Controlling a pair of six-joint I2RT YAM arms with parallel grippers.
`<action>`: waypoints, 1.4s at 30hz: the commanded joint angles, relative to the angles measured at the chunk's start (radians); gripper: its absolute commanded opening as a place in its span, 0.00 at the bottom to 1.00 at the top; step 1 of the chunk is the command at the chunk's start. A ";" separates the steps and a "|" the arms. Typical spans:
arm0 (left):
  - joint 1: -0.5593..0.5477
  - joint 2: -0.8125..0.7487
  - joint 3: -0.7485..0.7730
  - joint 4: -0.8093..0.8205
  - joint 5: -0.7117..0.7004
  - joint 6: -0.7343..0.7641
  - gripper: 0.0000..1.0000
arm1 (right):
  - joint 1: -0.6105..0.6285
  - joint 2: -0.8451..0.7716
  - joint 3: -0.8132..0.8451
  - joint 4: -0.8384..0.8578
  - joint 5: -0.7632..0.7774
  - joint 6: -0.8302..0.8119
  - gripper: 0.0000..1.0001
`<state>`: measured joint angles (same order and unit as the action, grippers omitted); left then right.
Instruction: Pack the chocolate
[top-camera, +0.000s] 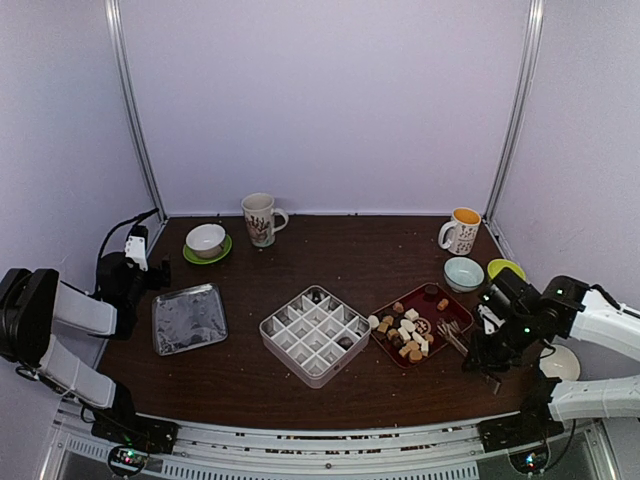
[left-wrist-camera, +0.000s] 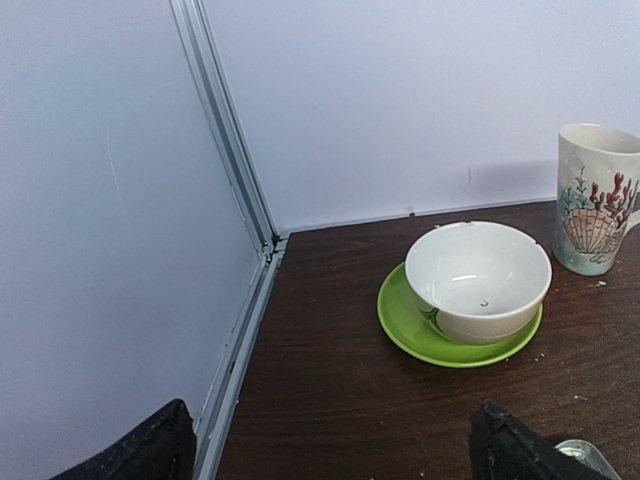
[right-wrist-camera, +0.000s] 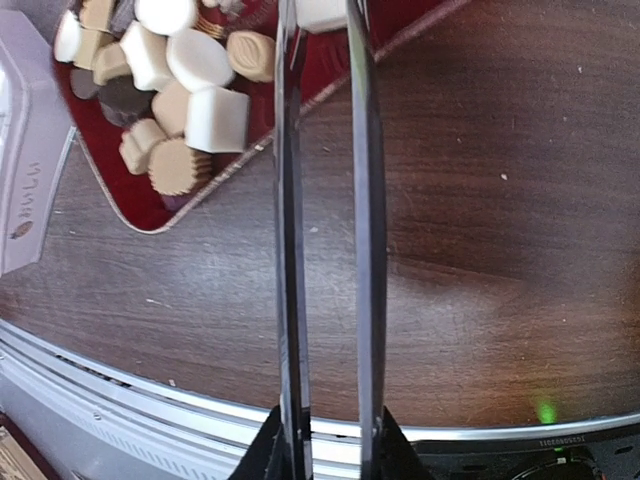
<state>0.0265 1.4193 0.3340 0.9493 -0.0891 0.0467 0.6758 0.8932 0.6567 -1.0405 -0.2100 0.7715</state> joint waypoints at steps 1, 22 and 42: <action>0.008 0.006 -0.001 0.060 0.000 -0.005 0.98 | -0.007 -0.027 0.077 0.024 -0.015 -0.012 0.22; 0.009 0.006 -0.001 0.060 0.000 -0.004 0.98 | 0.205 0.221 0.265 0.494 -0.313 -0.179 0.20; 0.009 0.005 -0.001 0.059 0.000 -0.005 0.98 | 0.401 0.695 0.520 0.535 -0.091 -0.265 0.21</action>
<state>0.0265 1.4193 0.3340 0.9497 -0.0891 0.0463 1.0470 1.5452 1.1023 -0.5133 -0.3687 0.5369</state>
